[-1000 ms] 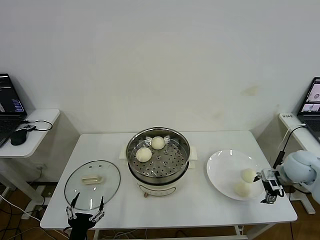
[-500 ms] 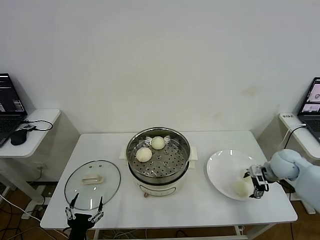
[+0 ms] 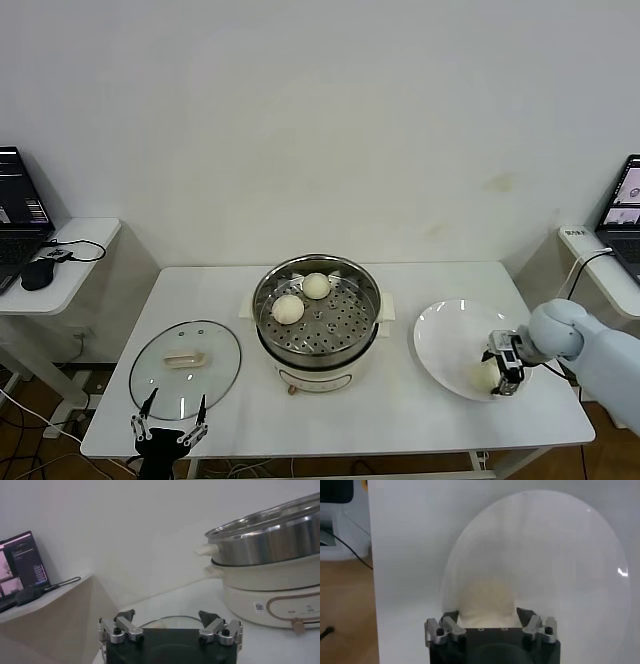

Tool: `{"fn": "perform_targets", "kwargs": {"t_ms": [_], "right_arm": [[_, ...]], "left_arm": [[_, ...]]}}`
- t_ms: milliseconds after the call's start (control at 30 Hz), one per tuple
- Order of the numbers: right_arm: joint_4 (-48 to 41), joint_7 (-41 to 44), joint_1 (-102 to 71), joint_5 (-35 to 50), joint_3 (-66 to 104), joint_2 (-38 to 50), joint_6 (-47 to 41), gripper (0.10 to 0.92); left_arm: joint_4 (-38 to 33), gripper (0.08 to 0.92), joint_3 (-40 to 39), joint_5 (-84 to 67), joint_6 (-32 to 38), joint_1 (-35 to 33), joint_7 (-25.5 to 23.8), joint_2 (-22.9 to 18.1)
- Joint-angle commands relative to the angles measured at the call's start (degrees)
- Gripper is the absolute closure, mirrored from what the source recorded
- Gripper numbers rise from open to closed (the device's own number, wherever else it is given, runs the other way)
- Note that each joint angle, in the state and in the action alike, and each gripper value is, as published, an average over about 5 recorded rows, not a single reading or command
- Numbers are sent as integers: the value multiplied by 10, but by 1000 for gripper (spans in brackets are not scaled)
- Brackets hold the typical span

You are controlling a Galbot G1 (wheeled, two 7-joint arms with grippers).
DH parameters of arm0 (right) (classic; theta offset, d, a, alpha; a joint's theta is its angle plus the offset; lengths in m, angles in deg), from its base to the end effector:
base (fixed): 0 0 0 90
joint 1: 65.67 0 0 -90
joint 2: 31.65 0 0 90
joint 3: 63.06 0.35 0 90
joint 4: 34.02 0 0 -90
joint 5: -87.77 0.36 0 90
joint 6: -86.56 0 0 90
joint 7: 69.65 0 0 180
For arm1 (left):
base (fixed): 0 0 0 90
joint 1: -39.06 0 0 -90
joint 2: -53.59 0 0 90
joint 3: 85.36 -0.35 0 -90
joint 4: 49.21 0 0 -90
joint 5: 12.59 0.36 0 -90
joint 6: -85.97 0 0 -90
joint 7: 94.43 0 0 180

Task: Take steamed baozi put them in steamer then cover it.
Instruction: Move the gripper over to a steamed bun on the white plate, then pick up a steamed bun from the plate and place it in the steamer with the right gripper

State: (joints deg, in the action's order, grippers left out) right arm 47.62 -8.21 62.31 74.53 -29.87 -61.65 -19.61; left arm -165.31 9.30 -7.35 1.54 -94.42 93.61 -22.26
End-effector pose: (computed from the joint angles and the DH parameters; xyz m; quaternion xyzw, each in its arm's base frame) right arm 0.4363 -0.1994 -0.2421 0.4649 -0.5587 0.5244 0.4435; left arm 0.1104 0.0723 -0.3519 0.0170 -0.9813 -0.1728 0.0836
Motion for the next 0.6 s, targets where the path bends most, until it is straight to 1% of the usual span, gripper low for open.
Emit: {"fn": "perform_targets", "kwargs": {"t_ms": [33,200,333,600], "right_arm": [[-5,1,5,0,-6,-7,-3,358],[-5,6,11,1,-6,-6,-1,389],[0,19,39,12,-13,4,2,397],[14,49,197,71,-93,26,-2,397]], "left_arm": [[0,177,0,0,0,0,0,0],[0,177,1,0,0,0,0,0],[-1,177,1,0,0,1,0,1],[-1,177,0,-1,0,4,0,2]]}}
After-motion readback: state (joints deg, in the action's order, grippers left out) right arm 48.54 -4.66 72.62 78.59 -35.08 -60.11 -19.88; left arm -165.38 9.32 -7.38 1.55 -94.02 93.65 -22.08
